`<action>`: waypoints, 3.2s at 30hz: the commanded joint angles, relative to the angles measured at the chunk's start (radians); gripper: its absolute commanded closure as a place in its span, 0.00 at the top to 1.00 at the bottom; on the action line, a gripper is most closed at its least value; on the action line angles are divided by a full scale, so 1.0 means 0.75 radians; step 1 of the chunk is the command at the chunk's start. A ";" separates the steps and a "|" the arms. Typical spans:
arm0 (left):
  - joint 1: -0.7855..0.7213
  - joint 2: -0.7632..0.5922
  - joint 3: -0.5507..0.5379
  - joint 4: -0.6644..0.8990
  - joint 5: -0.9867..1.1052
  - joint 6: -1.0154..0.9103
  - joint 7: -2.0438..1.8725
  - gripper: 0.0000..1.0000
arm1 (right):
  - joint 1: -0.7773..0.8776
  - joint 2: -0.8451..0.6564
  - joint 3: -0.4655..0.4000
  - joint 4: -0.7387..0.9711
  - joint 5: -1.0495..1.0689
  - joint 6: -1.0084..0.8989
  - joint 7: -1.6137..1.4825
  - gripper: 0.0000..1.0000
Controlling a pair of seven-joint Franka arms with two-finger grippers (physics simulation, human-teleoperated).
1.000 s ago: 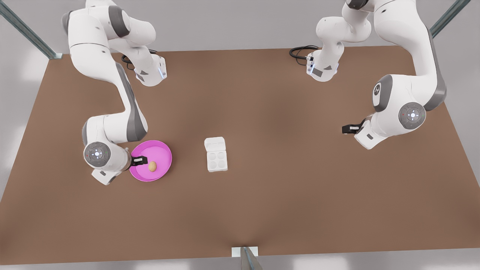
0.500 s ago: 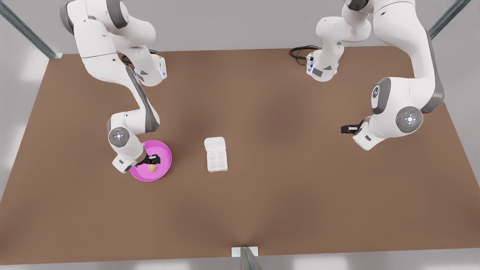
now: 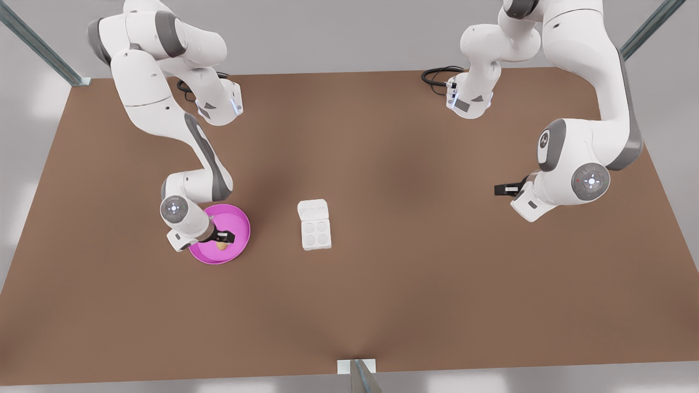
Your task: Pack egg into the box and close the box lid
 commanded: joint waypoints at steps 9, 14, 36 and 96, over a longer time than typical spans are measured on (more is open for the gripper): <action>0.000 0.023 0.000 0.001 0.003 -0.003 -0.008 1.00 | 0.001 0.088 0.010 0.037 0.015 0.018 0.111 1.00; -0.002 0.027 0.000 0.001 0.003 -0.003 -0.014 1.00 | 0.001 0.098 0.012 0.049 0.015 0.018 0.111 0.99; -0.008 0.039 -0.002 0.003 0.005 -0.019 -0.016 1.00 | 0.005 0.119 0.018 0.066 0.015 -0.008 0.074 0.57; -0.008 0.057 -0.012 0.017 0.013 -0.021 -0.023 1.00 | -0.065 0.556 0.425 0.720 1.688 -0.497 -3.949 0.48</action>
